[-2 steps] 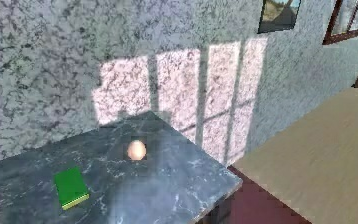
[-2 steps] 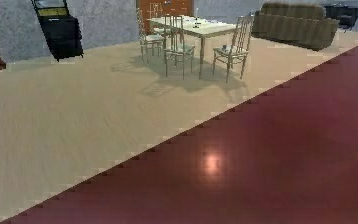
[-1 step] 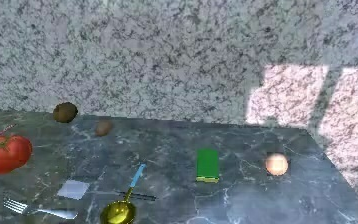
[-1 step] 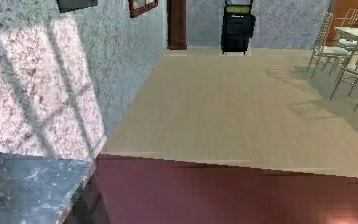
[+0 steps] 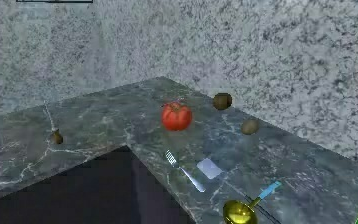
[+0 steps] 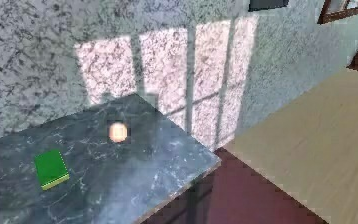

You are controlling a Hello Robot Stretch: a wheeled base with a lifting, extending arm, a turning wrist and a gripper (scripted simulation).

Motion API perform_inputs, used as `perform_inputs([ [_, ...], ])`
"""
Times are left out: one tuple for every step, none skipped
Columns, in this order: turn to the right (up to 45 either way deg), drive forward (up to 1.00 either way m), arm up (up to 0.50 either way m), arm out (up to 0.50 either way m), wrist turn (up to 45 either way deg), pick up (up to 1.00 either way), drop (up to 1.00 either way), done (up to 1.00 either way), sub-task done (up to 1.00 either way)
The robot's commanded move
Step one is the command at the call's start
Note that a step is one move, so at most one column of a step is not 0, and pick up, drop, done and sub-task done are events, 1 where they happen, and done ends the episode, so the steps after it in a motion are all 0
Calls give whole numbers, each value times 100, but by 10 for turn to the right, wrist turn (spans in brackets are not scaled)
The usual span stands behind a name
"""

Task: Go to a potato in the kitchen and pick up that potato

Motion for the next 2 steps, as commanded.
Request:
perform_inputs([
  [-450, 0, 0, 0, 0, 0, 0, 0, 0],
  [-210, 0, 0, 0, 0, 0, 0, 0, 0],
])
